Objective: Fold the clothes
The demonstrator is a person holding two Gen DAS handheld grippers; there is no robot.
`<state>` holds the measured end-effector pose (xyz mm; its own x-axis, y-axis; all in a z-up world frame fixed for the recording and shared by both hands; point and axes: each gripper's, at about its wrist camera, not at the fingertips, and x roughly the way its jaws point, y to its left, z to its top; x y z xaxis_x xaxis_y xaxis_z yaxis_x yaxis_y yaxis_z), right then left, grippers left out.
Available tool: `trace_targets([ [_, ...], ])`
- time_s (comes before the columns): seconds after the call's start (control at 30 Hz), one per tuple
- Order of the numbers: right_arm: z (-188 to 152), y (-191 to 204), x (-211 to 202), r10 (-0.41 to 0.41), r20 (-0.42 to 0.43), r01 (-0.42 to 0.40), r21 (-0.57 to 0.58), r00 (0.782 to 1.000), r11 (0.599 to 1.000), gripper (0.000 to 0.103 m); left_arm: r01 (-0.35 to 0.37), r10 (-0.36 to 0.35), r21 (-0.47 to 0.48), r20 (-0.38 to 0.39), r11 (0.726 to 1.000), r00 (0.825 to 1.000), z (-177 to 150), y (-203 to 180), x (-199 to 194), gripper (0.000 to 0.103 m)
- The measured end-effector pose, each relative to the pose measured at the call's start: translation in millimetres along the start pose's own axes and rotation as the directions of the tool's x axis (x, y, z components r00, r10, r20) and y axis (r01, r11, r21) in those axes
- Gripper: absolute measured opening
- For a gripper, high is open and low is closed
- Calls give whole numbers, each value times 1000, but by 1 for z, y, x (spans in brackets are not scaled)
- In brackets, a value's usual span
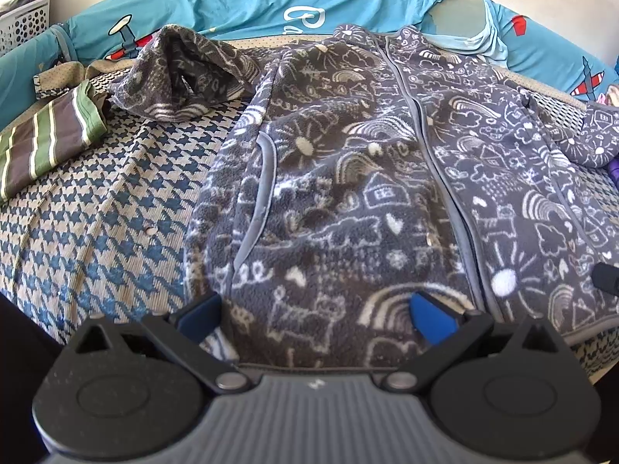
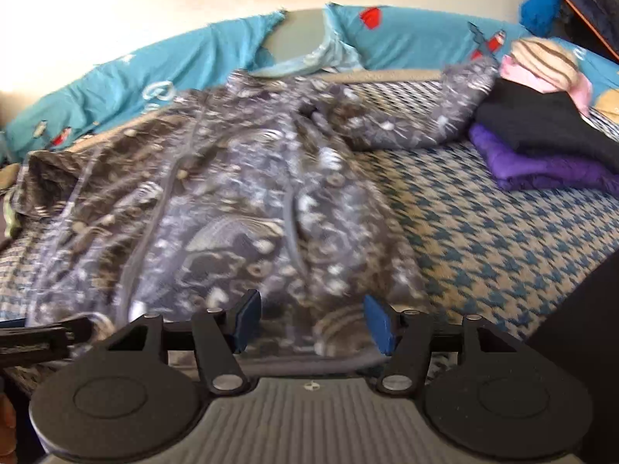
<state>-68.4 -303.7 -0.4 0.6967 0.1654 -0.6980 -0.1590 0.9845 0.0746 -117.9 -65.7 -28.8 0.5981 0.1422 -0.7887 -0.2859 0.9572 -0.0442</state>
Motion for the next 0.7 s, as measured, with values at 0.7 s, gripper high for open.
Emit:
trace_targets([
  [0.7,59,54,38,174,16,-165,-247,985,955,60,24,-5,-222,84,975,996,85,79,10,103],
])
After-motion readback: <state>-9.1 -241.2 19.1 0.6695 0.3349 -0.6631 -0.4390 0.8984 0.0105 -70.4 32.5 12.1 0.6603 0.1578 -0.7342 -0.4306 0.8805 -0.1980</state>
